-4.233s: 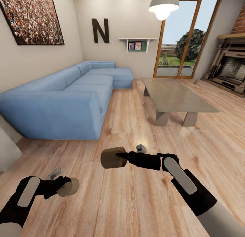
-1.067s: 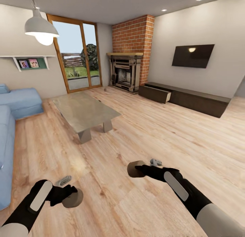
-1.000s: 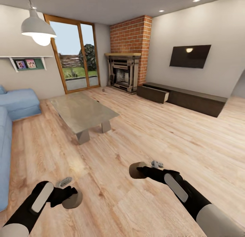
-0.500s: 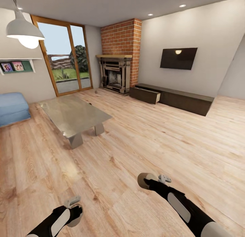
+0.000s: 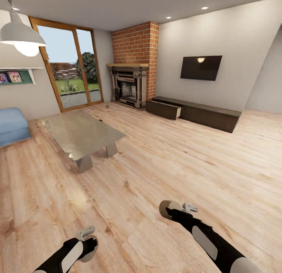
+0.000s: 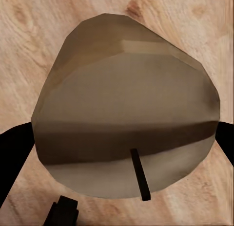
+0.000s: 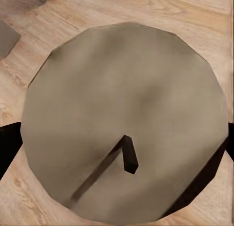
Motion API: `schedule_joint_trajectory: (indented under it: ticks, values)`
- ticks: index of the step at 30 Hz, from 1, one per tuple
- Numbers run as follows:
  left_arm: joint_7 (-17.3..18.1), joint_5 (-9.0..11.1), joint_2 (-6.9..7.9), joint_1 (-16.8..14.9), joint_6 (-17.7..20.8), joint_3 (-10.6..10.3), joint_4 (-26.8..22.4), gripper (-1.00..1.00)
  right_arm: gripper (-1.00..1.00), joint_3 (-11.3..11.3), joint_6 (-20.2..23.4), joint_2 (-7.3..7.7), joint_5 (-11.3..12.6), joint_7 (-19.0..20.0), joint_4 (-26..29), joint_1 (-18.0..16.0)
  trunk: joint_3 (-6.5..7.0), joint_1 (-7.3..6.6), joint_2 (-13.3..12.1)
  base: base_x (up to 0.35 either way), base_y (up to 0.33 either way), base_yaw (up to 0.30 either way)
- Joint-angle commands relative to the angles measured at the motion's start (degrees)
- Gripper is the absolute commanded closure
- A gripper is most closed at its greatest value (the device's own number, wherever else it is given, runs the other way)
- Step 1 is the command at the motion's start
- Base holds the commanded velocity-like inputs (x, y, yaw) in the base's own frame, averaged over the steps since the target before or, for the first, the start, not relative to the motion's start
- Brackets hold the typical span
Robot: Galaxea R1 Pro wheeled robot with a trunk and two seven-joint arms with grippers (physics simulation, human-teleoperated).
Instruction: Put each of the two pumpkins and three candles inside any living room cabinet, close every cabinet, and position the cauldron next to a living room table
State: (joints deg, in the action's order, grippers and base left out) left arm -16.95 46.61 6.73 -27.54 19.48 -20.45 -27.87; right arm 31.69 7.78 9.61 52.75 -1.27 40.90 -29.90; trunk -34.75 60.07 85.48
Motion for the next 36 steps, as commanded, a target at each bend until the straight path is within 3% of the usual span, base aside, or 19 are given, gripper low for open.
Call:
schedule_joint_trajectory:
  ticks: [1,4,8,15,21,26,36]
  values:
    - [-0.5,0.4,-0.11,0.0,0.1,-0.5,-0.1,1.0,1.0,0.2,0.1,0.06,0.4,-0.1,0.1,-0.1,-0.05,0.0,0.0,0.0,0.0,-0.265]
    - [-0.5,0.2,-0.46,0.0,-0.5,-0.5,1.2,1.0,1.0,0.2,0.1,0.09,0.5,-0.1,0.1,-0.1,-0.05,0.0,0.0,0.01,0.0,-0.28]
    - [-0.5,0.5,-0.55,0.0,-4.1,-0.5,1.9,1.0,1.0,0.2,0.1,0.15,0.5,-0.4,0.1,-0.1,-0.05,0.0,0.0,0.205,0.0,-0.287]
    - [-0.5,0.3,-0.74,0.0,-5.6,-0.8,5.3,1.0,1.0,0.2,0.0,0.23,0.6,-0.6,0.0,-0.1,-0.05,0.0,0.0,0.331,0.0,-0.181]
    - [-0.5,0.2,-2.63,0.0,-8.6,-1.5,6.1,1.0,1.0,0.2,0.0,0.17,0.7,-0.6,0.0,-0.1,-0.05,0.0,0.0,0.343,0.0,-0.025]
    - [-0.5,0.2,-2.83,0.0,-8.9,-2.6,6.2,1.0,1.0,0.2,0.0,0.15,0.7,-0.6,-0.4,-0.1,-0.05,0.0,0.0,0.343,0.0,-0.214]
    - [-0.5,0.2,-2.86,0.0,-8.9,-2.8,6.2,1.0,1.0,0.1,0.0,0.15,0.7,-0.5,-0.7,-0.1,-0.05,0.0,0.0,0.343,0.0,-0.283]
